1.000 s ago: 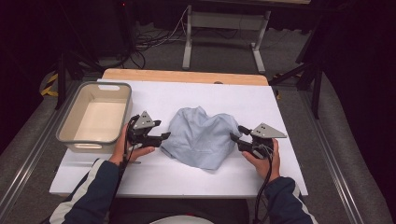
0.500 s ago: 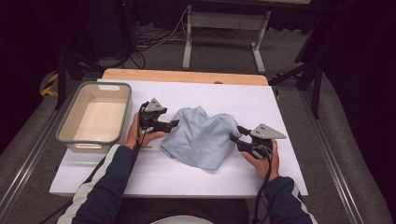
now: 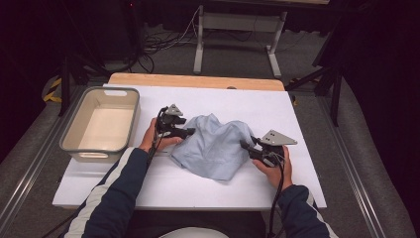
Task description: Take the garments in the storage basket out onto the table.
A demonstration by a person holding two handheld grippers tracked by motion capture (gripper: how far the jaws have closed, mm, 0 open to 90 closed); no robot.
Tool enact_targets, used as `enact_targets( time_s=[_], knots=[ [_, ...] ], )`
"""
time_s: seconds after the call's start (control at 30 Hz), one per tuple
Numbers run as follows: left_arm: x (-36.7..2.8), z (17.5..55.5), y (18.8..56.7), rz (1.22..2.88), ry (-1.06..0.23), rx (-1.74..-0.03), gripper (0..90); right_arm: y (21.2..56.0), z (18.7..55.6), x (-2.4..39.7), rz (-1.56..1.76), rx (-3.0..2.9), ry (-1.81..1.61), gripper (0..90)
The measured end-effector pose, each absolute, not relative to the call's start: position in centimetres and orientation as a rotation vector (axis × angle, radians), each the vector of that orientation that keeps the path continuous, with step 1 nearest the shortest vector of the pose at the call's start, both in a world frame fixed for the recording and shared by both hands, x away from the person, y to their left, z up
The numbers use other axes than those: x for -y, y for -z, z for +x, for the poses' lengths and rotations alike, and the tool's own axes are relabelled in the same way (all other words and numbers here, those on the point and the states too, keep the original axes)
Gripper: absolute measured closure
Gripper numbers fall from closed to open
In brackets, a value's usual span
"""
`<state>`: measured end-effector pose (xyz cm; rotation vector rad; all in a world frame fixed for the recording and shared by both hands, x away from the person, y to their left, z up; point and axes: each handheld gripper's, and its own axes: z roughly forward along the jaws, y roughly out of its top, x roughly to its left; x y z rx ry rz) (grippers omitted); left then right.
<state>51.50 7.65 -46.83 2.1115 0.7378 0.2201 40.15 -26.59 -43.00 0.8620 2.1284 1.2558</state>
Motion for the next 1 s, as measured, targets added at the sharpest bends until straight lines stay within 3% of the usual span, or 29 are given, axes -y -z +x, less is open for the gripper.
enact_targets(
  time_s=[0.07, 0.17, 0.2, 0.23, 0.27, 0.33, 0.7, 1.0],
  knots=[
    [-7.3, 51.4, 47.1, 2.155, -0.217, -0.742, 50.6, 43.0, 40.0, 26.5, 0.855, -2.133, -1.241, 70.4],
    [-7.2, 51.4, 47.2, 2.168, -0.217, -0.732, 53.5, 43.1, 40.0, 26.4, 0.853, -2.132, -1.237, 71.7],
    [-7.2, 51.4, 47.2, 2.179, -0.209, -0.728, 60.2, 43.1, 40.0, 26.4, 0.853, -2.133, -1.234, 72.2],
    [-7.1, 51.4, 47.2, 2.196, -0.206, -0.718, 60.2, 43.1, 40.0, 26.4, 0.853, -2.133, -1.234, 72.2],
    [-6.9, 51.3, 47.3, 2.213, -0.201, -0.703, 69.0, 43.1, 40.0, 26.5, 0.854, -2.132, -1.236, 74.0],
    [-6.8, 51.3, 47.3, 2.22, -0.207, -0.696, 73.0, 43.1, 40.0, 26.6, 0.855, -2.133, -1.232, 74.5],
    [-6.4, 51.1, 47.1, 2.248, -0.246, -0.696, 83.3, 43.3, 39.7, 26.7, 0.86, -2.137, -1.219, 75.7],
    [-6.5, 50.6, 46.6, 2.232, -0.319, -0.687, 85.2, 43.2, 39.6, 26.7, 0.85, -2.134, -1.214, 77.4]
  ],
)
